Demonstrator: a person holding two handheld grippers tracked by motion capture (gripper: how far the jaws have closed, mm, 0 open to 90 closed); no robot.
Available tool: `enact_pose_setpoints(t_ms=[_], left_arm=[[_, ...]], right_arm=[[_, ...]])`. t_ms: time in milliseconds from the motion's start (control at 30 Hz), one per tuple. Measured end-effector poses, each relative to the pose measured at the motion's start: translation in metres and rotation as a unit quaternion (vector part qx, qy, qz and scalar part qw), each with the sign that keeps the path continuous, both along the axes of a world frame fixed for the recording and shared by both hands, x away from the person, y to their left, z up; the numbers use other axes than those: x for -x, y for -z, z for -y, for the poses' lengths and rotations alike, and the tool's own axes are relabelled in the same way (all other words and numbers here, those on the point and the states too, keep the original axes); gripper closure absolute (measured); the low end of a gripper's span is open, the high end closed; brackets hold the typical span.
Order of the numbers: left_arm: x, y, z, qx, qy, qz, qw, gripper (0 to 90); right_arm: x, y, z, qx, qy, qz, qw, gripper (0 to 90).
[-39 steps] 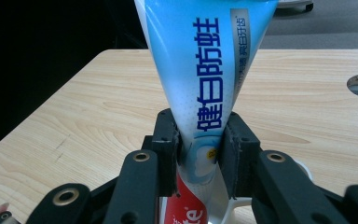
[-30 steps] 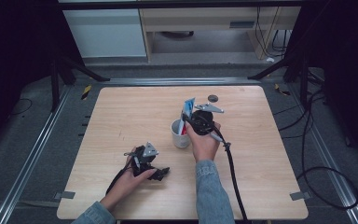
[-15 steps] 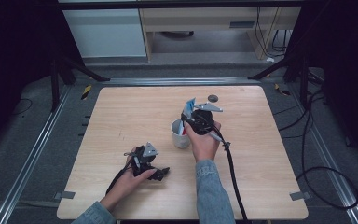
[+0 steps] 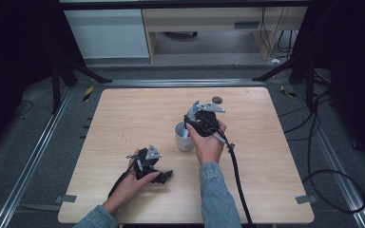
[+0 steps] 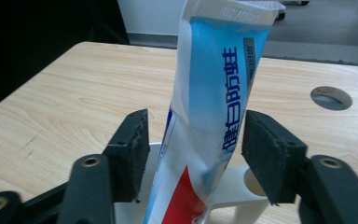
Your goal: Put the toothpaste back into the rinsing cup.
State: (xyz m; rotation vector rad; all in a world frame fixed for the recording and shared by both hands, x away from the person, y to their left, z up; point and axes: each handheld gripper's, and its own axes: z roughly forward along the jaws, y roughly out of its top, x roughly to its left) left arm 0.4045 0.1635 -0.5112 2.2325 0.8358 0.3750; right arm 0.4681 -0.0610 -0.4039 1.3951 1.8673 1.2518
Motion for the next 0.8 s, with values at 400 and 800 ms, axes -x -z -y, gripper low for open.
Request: enact_pose_setpoints(t_ms=[400,800], left_arm=[[0.000,0.000,0.000,0.000,0.000,0.000,1.0000,0.0],[0.000,0.000,0.000,0.000,0.000,0.000,1.0000,0.0]], right_arm=[[0.000,-0.005,-0.005,0.059,0.007,0.004,0.9982,23.9],[0.003,-0.011,-0.007,0.090,0.004,0.009,0.9959,8.5]])
